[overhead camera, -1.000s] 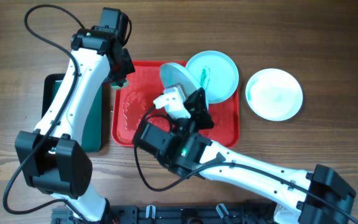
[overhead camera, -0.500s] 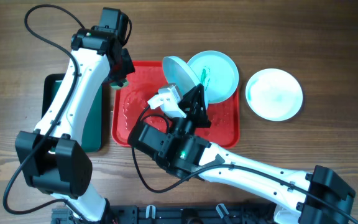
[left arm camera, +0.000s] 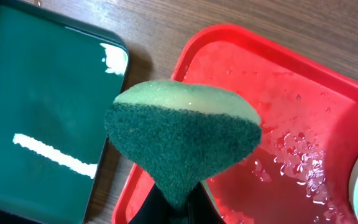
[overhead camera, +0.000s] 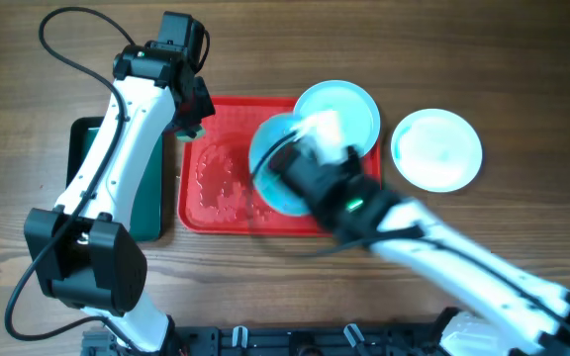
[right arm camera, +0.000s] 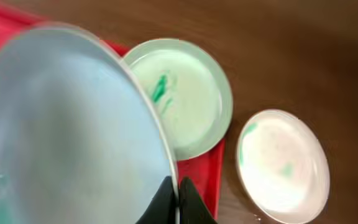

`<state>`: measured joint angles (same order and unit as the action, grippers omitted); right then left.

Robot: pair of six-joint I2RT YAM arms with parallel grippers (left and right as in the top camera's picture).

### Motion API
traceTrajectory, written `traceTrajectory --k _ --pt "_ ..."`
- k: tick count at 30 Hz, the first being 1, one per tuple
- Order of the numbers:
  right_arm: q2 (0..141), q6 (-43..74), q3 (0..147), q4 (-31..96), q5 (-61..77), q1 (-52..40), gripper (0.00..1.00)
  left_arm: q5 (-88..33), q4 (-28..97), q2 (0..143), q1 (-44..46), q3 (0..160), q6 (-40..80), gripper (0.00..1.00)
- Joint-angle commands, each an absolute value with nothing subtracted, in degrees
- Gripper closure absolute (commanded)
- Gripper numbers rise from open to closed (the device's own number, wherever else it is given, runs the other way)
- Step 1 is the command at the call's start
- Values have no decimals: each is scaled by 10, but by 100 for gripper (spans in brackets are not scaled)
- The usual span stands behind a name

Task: Clean dirty plates on tray and stack at the side

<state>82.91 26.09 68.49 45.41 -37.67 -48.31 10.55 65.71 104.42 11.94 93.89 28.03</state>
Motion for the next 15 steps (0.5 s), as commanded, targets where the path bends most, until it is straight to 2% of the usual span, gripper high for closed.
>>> traceTrajectory --k 1,4,8,11,15 --pt "770 257 690 456 -163 -298 96 100 654 1042 118 945 290 96" --pt "771 254 680 467 -94 -125 96 100 654 1042 118 945 290 96" --pt "800 255 620 426 -82 54 96 100 654 1042 118 945 290 96" --pt "833 256 581 381 -74 112 96 100 654 1042 118 945 290 96" --pt "910 257 559 348 -75 124 96 98 654 1042 118 945 290 96"
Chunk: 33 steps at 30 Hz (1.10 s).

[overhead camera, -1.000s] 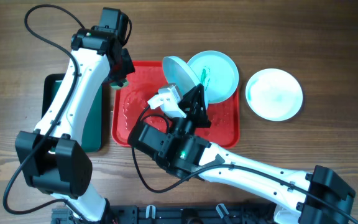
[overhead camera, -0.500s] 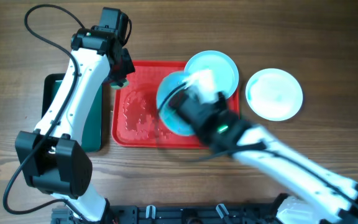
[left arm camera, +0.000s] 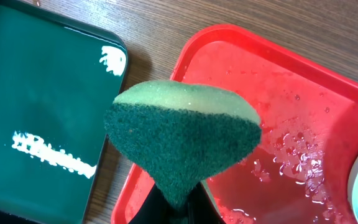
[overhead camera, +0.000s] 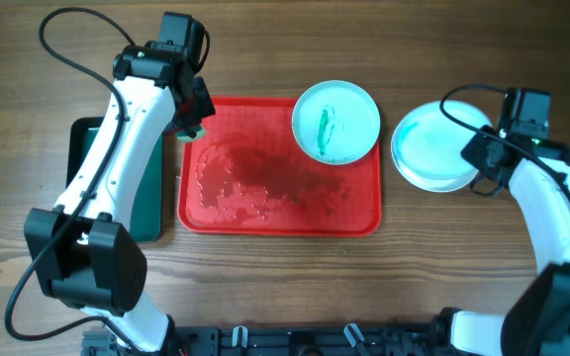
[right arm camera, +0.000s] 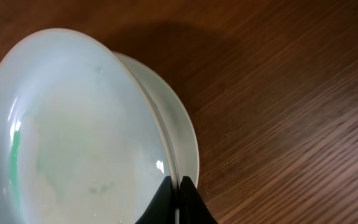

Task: Clean dirty plates on tray and stack at the side
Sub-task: 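Lower the blue plate onto the white plate and release, then grasp the remaining blue plate rim with the right gripper, drag it center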

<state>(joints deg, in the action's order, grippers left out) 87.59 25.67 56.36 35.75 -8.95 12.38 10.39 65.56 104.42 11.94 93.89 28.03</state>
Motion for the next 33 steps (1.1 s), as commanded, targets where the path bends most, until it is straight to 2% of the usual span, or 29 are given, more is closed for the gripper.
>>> traceTrajectory --k 1,2,5,7,9,14,17,20,26,28,29,33 --pt "922 257 559 347 -74 124 96 98 654 1042 118 945 290 96" --pt "929 256 559 347 -74 124 95 98 654 1042 118 945 290 96" --pt "928 254 563 347 -53 124 69 98 654 1042 118 945 290 96" --pt "917 206 592 353 63 124 57 98 654 1042 118 945 290 96" --pt "908 194 638 380 145 112 57 98 654 1042 118 945 290 96" --pt "912 221 692 375 144 -18 51 98 651 1042 118 945 290 96" --pt "950 314 692 349 115 -95 56 83 651 1042 118 945 290 96" --pt "998 351 692 359 71 -126 61 84 651 1042 118 945 290 96" --pt "1082 351 691 359 80 -127 71 84 650 1042 118 945 290 96" --pt "1084 345 691 356 87 -127 77 84 649 1042 118 945 290 96" --pt "1084 344 691 355 86 -127 84 84 649 1042 118 945 290 96" --pt "1086 329 691 356 88 -127 94 84 648 1042 118 945 290 96"
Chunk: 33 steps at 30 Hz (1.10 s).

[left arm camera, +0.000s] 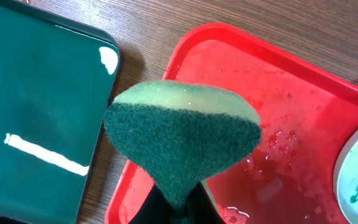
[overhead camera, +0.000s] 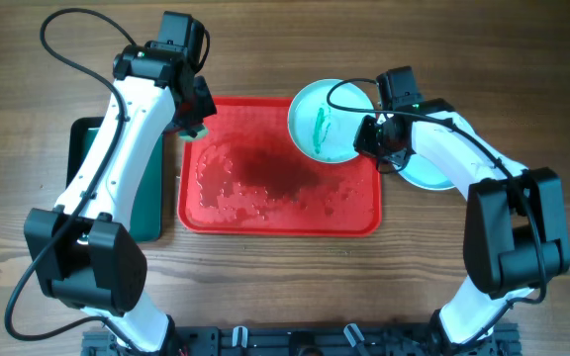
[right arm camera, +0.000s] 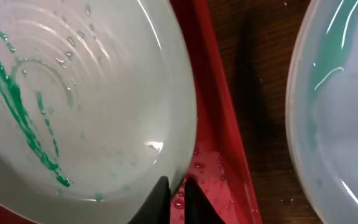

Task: Clean dirty plates on tray and stack at the side
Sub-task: 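Grasp the remaining blue plate rim with the right gripper, drag it center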

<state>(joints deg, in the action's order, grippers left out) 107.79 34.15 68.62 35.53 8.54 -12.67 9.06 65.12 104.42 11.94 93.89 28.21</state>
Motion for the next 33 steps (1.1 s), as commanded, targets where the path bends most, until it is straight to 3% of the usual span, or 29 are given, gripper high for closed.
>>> traceTrajectory --k 1,7,13,22,33 --pt "1088 323 691 355 91 -127 95 84 648 1042 118 945 290 96" --pt "1122 268 723 381 138 -134 96 84 647 1042 118 945 290 96" --pt "1120 203 755 486 174 -204 96 84 648 1042 118 945 290 96" --pt "1098 212 843 437 40 -196 95 84 645 1042 118 945 290 96" --pt "1198 224 843 507 109 -265 95 84 643 1042 118 945 290 96"
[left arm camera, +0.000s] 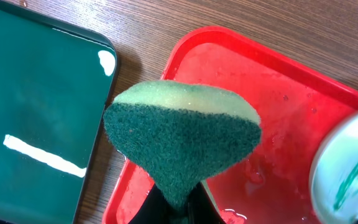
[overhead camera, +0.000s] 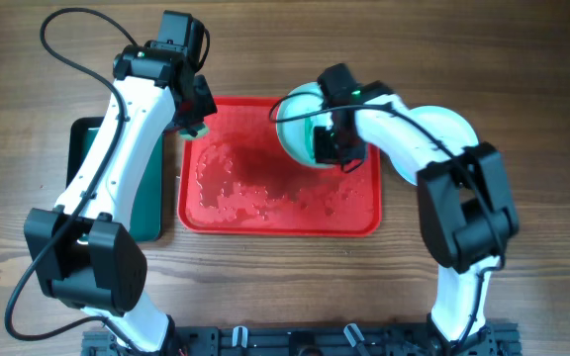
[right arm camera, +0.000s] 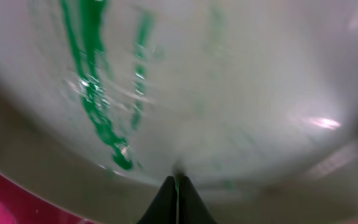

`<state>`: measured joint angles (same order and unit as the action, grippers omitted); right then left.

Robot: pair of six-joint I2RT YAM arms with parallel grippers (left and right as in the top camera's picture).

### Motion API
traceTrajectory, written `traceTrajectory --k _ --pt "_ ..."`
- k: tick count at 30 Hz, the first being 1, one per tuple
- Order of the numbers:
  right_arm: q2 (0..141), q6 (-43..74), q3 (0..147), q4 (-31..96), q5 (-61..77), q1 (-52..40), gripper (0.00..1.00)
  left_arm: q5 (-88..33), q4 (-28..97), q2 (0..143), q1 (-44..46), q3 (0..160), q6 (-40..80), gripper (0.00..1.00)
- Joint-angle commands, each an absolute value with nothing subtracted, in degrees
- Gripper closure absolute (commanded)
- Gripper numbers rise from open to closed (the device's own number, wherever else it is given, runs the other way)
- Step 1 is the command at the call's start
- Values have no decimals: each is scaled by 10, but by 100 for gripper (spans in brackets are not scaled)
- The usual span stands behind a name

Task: Clean dirty plates on tray and stack at the side
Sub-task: 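Grasp the remaining blue plate rim with the right gripper, drag it center, then scrub the blue plate with the green sponge while right gripper holds rim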

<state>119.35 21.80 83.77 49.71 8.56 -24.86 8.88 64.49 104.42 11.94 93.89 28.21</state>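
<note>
A wet red tray (overhead camera: pixel 265 188) lies mid-table. My right gripper (overhead camera: pixel 330 148) is shut on the rim of a pale plate (overhead camera: pixel 300 124) streaked with green, tilted up over the tray's right part. That plate (right arm camera: pixel 185 81) fills the right wrist view, its rim pinched at my right gripper (right arm camera: pixel 177 182). My left gripper (overhead camera: pixel 191 124) hovers at the tray's top-left corner, shut on a green and yellow sponge (left arm camera: pixel 182 137), with the left gripper (left arm camera: pixel 178 208) below it. A stack of pale plates (overhead camera: pixel 448 124) sits right of the tray, partly hidden by my right arm.
A dark green tray (overhead camera: pixel 151 188) lies left of the red one, under my left arm, and shows as a glossy green tray (left arm camera: pixel 36 112) in the left wrist view. Wooden table (overhead camera: pixel 285 287) surrounds both.
My right gripper, then at the right rim of the dirty plate lying in the tray, is now shut on that rim and the plate is tilted up and shifted left. The left arm holds still.
My right gripper carried a cleaned plate over the tray, then held it on the stack at the right. After that it stood at the green-streaked plate in the tray, and now grips and tilts it. The left gripper held the sponge throughout.
</note>
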Motion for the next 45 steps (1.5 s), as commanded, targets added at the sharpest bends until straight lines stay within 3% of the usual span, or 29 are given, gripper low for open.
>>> traceTrajectory --k 1,9,15,20,23,26,34,37,39,45 --pt "1198 222 843 518 115 -275 95 84 643 1042 118 945 290 96" --pt "1171 182 843 560 179 -338 96 84 643 1042 118 945 289 95" --pt "1068 208 845 571 164 -242 96 84 643 1042 118 945 289 95" --pt "1067 215 809 607 112 -149 92 84 643 1042 118 945 289 96" --pt "1067 215 762 574 112 -141 91 84 641 1042 118 945 290 96" --pt "1070 226 741 545 96 -142 82 84 640 1042 118 945 290 96" --pt "1159 209 740 502 130 -143 80 84 639 1042 118 945 290 96" --pt "1159 194 746 501 137 -143 84 84 639 1042 118 945 290 96" --pt "1159 179 756 499 149 -143 96 84 637 1042 118 945 290 96" --pt "1160 179 779 382 253 -159 96 84 634 1042 118 945 290 96"
